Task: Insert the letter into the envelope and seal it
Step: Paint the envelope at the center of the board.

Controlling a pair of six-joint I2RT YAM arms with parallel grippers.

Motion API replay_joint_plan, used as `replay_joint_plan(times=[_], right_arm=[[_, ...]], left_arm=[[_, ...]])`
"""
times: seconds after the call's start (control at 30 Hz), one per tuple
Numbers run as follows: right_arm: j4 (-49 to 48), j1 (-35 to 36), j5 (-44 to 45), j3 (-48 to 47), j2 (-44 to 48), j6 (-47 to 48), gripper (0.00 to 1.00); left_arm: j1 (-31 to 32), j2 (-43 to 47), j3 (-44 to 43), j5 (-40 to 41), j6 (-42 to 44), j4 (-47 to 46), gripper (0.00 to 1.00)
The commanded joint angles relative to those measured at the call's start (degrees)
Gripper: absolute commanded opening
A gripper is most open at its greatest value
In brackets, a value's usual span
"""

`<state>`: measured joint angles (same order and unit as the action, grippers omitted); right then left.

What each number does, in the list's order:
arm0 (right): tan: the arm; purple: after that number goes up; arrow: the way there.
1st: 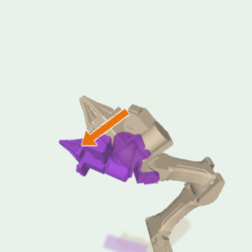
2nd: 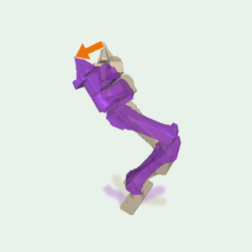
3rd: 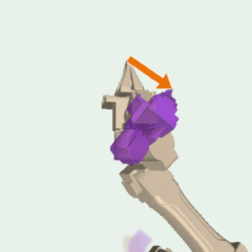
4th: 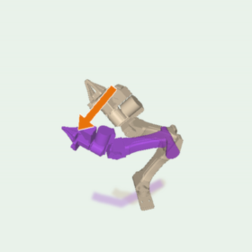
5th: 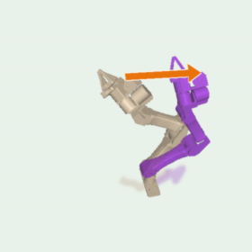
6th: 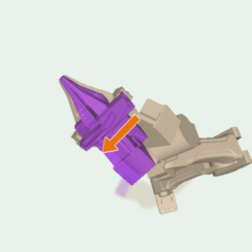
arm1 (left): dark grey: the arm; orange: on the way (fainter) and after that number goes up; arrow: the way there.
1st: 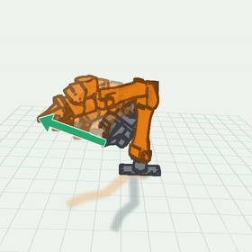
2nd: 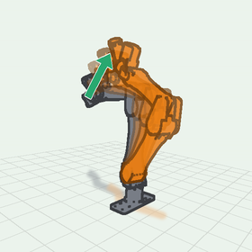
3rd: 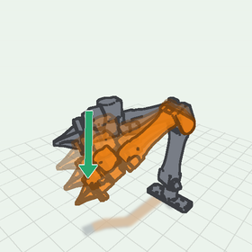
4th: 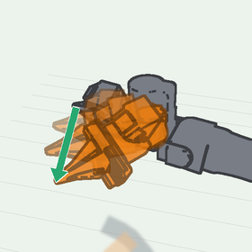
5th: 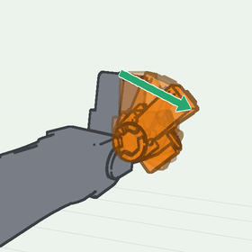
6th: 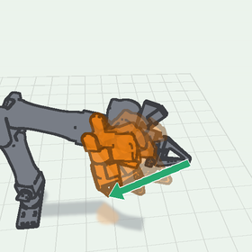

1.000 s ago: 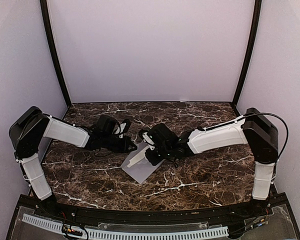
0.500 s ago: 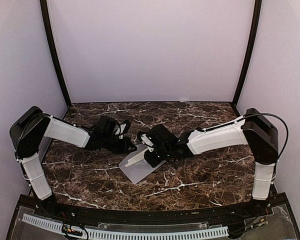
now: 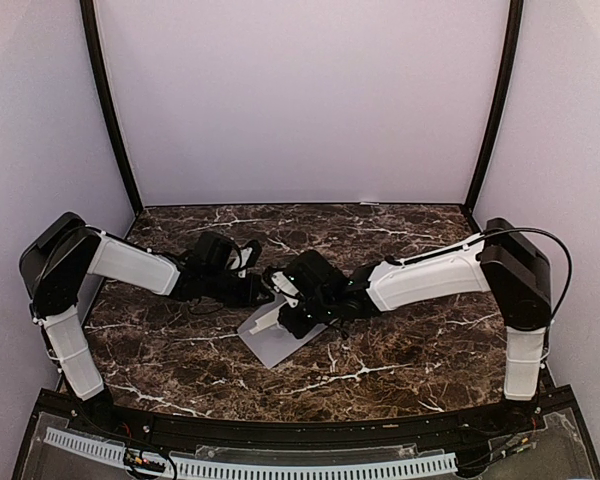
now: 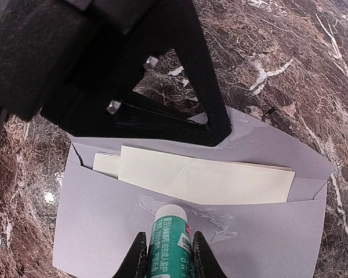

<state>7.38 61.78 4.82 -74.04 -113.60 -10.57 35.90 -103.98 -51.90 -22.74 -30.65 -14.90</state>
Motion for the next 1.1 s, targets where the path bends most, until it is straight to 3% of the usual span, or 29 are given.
replay_joint_plan(times=[0.0, 0.57, 1.07], right_arm=[[0.2, 1.7, -2.7, -1.8, -1.8, 0.5, 0.0], [3.7, -0.3, 4.7, -0.7, -1.1, -1.0, 0.0], [5.3, -4.0, 6.0, -0.2, -1.8, -1.8, 0.0]], left_arm=[[0.2, -0.2, 0.0, -0.2, -0.1, -0.4, 0.0], [0.2, -0.5, -0.2, 0.1, 4.1, -0.2, 0.0], [0.3, -0.9, -0.4, 0.2, 5.1, -0.1, 0.0]])
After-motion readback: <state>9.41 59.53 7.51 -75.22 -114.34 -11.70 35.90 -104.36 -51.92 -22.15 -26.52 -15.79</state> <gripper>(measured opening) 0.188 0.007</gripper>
